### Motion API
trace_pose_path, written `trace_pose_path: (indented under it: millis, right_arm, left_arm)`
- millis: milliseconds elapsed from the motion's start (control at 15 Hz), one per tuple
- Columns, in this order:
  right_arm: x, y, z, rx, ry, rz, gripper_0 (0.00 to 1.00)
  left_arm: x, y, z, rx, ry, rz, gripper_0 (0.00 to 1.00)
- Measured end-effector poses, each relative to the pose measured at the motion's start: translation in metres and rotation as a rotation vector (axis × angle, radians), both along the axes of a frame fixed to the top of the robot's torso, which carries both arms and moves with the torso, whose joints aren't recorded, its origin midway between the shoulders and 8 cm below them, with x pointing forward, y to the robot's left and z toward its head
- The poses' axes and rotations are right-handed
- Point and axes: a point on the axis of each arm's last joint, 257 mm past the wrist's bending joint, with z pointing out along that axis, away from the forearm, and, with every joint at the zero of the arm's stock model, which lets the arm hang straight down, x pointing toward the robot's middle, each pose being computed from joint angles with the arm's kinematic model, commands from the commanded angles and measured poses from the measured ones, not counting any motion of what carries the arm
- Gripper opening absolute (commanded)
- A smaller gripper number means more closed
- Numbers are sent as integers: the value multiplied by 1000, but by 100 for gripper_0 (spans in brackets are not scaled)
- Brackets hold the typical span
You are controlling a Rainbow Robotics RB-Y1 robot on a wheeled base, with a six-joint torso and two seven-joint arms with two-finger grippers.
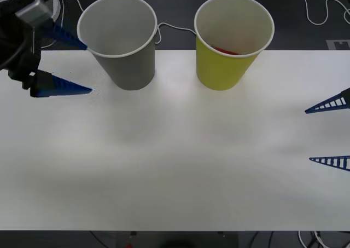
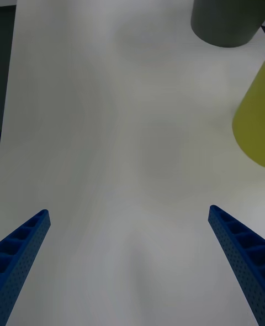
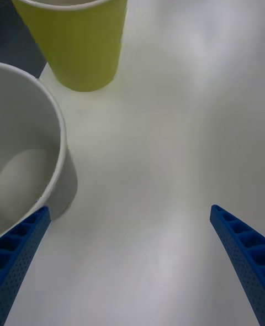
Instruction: Put the can into the green bin and the plastic bottle into the gray bin
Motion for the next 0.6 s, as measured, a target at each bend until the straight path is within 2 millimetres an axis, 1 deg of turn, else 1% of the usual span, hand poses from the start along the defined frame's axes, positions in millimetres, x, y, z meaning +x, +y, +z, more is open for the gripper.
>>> trace_pose_path:
  millis: [200, 600]
  right_arm:
    - [0, 0, 0, 0, 0, 0, 100]
    - [0, 0, 0, 0, 0, 0, 100]
  left_arm:
    - [-12, 18, -22, 42, -19, -61, 100]
    - [-31, 35, -58, 62, -59, -168, 100]
